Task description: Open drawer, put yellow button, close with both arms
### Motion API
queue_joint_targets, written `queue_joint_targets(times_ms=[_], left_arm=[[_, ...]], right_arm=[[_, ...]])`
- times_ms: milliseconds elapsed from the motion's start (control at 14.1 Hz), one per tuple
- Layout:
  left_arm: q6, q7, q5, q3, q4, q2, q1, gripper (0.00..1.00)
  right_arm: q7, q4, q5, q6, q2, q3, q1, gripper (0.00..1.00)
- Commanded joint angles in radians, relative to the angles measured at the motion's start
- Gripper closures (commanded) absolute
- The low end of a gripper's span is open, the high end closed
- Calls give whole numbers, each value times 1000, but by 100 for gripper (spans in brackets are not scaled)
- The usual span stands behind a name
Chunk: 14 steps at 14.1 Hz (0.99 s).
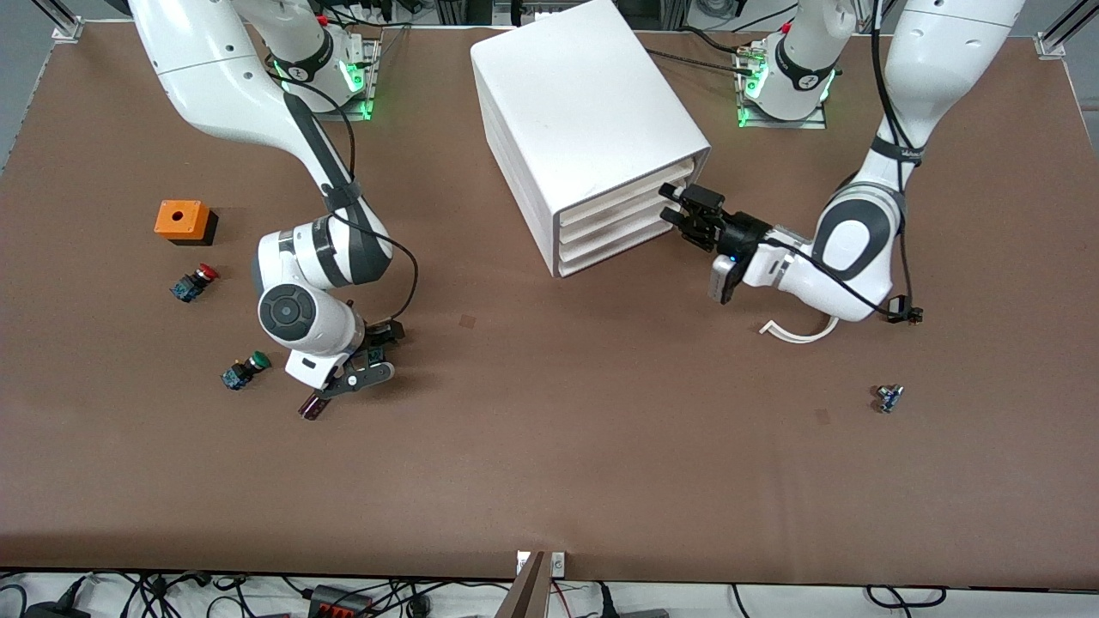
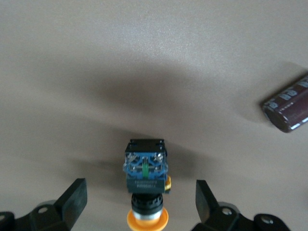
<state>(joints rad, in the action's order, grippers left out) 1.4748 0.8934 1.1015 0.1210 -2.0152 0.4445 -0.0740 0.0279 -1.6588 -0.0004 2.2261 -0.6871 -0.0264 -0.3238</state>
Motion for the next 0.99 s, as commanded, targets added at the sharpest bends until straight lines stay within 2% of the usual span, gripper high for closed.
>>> queue_joint_targets(times_ms=[0, 355, 426, 569, 640, 711, 782, 924], left_arm=[[13, 65, 29, 20, -48, 0, -3, 26], [15, 150, 37, 25, -82, 13, -21, 42], [13, 154, 37, 25, -82, 13, -21, 52], [18, 174, 38, 23, -77, 13, -21, 74], [18, 174, 38, 23, -73, 16, -18, 84], [18, 174, 38, 23, -70, 16, -13, 90], [18, 171, 38, 17, -65, 17, -10, 91], [18, 157, 32, 9, -13, 52, 2, 91]], right_arm=[[14, 21, 13, 15, -31, -4, -3, 0], [3, 21, 17, 36, -48, -4, -1, 0], [3, 21, 17, 38, -49, -4, -1, 0], [4, 21, 17, 41, -52, -4, -1, 8], [3, 21, 17, 44, -52, -4, -1, 15], [1, 21, 17, 44, -52, -4, -1, 31], [1, 21, 17, 43, -51, -4, -1, 49], [6, 22, 17, 41, -46, -4, 0, 77]])
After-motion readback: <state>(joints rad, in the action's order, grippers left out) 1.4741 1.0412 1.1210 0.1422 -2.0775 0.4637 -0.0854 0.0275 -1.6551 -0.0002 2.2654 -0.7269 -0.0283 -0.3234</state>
